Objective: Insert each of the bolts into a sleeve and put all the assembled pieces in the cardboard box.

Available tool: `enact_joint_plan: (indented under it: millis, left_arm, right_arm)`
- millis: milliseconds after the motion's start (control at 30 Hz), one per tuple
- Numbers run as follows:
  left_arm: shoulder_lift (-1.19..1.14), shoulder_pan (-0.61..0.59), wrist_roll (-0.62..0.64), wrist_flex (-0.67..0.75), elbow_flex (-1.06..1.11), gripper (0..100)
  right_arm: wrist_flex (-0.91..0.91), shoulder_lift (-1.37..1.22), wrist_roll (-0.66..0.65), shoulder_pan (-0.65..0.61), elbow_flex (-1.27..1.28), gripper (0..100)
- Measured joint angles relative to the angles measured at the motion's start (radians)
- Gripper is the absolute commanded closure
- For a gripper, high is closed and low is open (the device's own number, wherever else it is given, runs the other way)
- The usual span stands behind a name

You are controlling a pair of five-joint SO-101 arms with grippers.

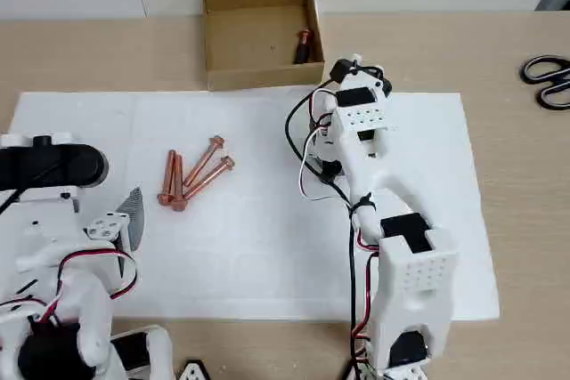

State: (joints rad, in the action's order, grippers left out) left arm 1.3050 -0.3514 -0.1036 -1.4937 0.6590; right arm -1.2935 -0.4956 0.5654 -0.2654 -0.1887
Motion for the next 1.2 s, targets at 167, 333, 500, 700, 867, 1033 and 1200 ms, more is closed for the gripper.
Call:
enact_joint_plan:
  millis: [167, 333, 500, 700, 867, 1033, 1200]
  left_arm:
    - [0.000, 0.000, 0.000, 0.000, 0.000, 74]
    - [0.000, 0.000, 0.000, 0.000, 0.000, 74]
    - [0.000, 0.000, 0.000, 0.000, 0.000, 74]
    - [0.000, 0.000, 0.000, 0.000, 0.000, 74]
    - [0.000, 0.000, 0.000, 0.000, 0.000, 74]
    - [0.000, 0.000, 0.000, 0.000, 0.000, 74]
    - [0.000, 0.000, 0.000, 0.000, 0.003, 74]
  right_arm:
    - [-0.118, -0.005, -0.002, -0.008, -0.057, 99.5]
    - [-0.276, -0.005, -0.002, -0.006, -0.196, 99.5]
    - [-0.400, -0.005, -0.002, -0.008, -0.359, 99.5]
    - [-0.411, 0.029, -0.052, -0.048, -0.371, 99.5]
    - [-0.414, 0.130, -0.242, -0.083, -0.373, 99.5]
    - [-0.416, 0.175, -0.531, -0.078, -0.345, 99.5]
    - [-0.416, 0.176, -0.717, -0.080, -0.224, 99.1]
